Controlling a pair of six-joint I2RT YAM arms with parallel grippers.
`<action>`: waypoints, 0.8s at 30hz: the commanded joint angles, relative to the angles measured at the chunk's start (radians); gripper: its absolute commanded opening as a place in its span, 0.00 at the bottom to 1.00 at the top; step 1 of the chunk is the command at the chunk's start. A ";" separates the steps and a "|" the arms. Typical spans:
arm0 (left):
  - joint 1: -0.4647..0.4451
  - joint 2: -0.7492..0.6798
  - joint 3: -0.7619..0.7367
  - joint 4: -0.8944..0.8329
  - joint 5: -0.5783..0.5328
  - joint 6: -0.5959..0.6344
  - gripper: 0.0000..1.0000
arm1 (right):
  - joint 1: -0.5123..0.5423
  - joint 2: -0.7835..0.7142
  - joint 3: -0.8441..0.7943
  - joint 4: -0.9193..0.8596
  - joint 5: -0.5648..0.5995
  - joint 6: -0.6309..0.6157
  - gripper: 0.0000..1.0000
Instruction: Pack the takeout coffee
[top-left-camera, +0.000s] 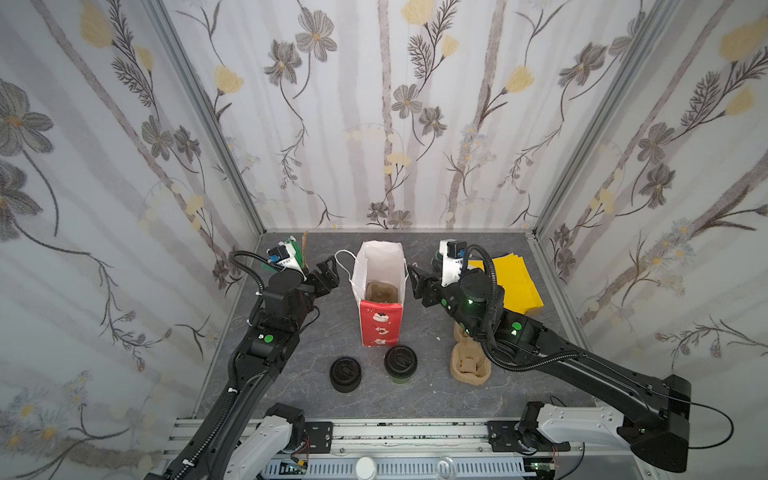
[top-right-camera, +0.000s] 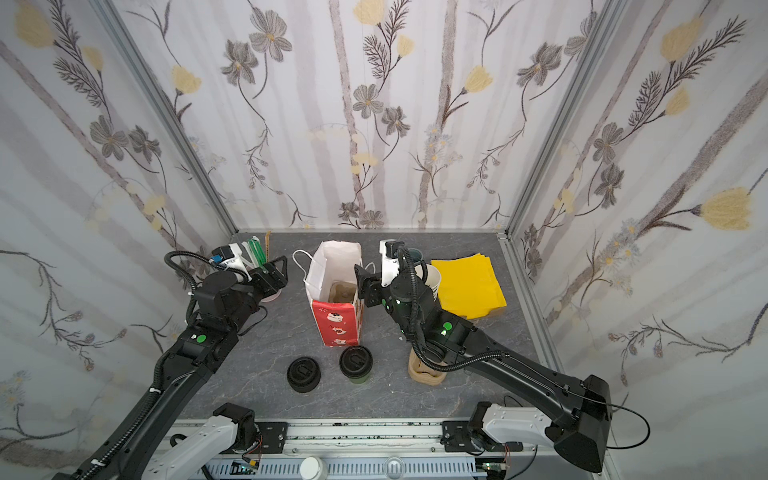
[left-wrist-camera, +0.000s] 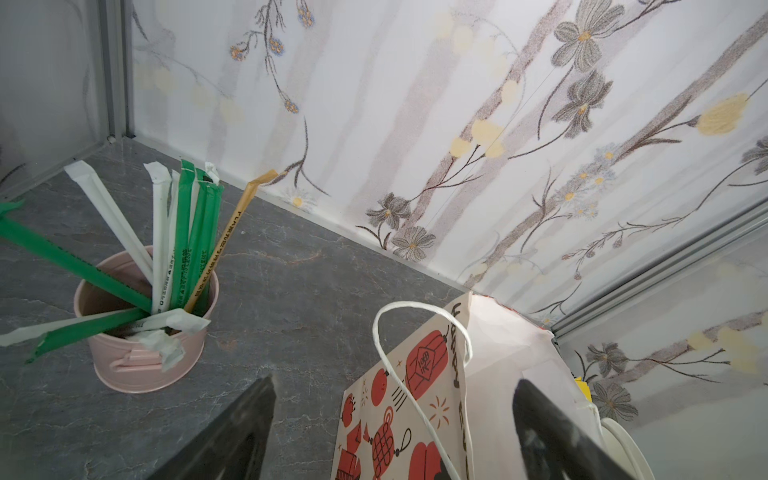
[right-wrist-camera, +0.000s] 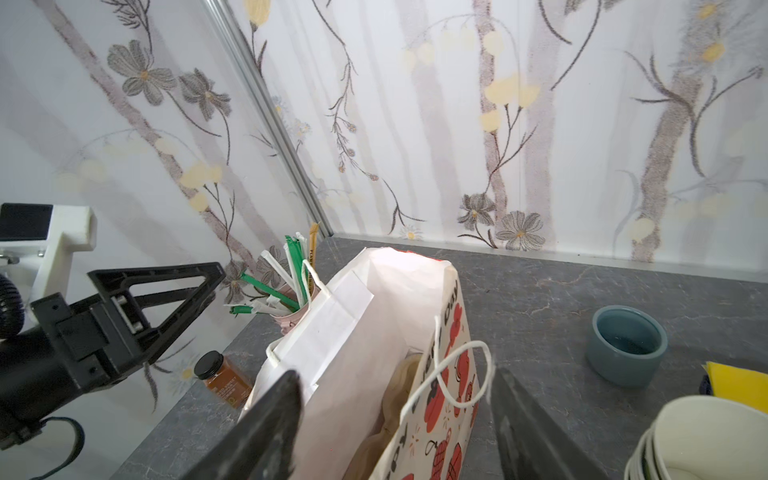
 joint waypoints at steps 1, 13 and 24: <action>0.000 -0.017 0.007 0.040 -0.017 0.060 0.90 | -0.001 0.033 0.074 -0.019 0.000 -0.030 0.71; -0.002 -0.082 0.070 -0.175 0.237 0.026 0.89 | -0.033 0.035 0.291 -0.449 -0.006 0.156 0.69; -0.003 0.119 0.260 -0.437 0.353 0.025 0.90 | -0.052 0.223 0.545 -0.809 -0.121 0.185 0.67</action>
